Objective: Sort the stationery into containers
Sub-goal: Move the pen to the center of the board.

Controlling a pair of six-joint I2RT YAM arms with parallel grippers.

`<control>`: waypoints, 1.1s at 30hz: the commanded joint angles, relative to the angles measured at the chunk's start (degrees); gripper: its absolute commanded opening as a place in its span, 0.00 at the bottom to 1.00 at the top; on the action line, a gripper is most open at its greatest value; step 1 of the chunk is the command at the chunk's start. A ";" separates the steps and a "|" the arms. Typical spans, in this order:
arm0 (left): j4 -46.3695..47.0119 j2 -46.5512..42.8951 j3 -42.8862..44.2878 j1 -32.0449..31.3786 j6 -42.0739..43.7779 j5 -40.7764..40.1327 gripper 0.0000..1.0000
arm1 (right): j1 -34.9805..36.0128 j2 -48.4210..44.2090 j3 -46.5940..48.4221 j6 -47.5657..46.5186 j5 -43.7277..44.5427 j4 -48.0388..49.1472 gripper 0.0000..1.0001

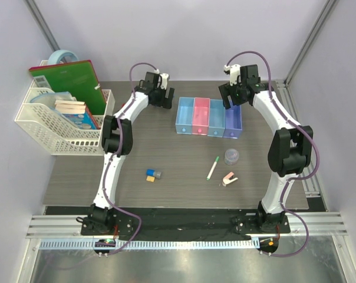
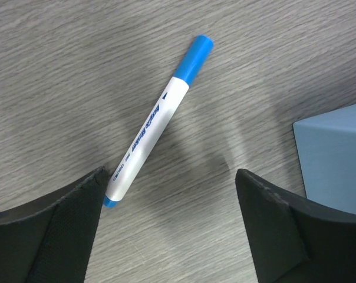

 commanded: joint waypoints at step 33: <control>-17.09 8.90 10.18 -1.84 -0.09 -4.91 0.00 | -0.05 -3.45 5.73 2.98 -3.11 -1.68 0.84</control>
